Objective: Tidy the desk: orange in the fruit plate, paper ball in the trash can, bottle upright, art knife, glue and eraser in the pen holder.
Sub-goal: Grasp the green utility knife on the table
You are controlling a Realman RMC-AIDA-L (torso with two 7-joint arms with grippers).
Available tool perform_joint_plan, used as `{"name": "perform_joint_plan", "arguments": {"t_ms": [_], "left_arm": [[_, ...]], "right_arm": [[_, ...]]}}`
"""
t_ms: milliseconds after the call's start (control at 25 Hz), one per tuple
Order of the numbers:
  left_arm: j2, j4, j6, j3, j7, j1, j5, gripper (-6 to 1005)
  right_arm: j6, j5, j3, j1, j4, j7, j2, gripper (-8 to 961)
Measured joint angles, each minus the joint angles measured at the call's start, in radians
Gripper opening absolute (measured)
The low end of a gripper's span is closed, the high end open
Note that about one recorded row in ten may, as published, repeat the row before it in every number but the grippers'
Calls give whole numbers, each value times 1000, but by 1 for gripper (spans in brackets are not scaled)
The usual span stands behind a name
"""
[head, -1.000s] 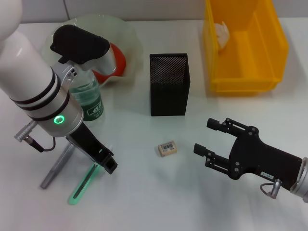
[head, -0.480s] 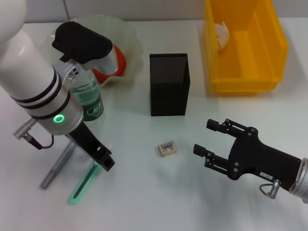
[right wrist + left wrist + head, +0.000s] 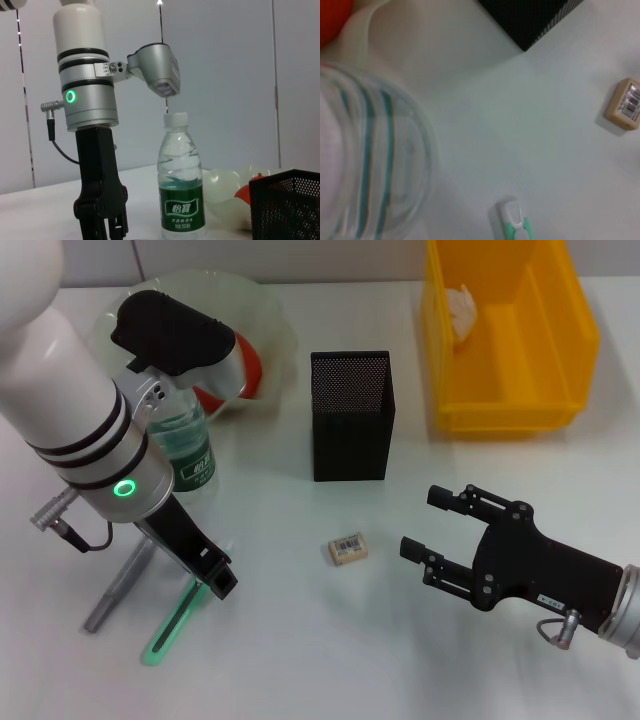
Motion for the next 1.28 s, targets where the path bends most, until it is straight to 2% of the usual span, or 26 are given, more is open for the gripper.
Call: {"name": "perform_joint_plan", "arguments": {"t_ms": [1280], "left_arm": [[0,-25,-32,26,40,-6,5,435]], "right_arm": [[12,2,0,5,13,2,0,676]]}}
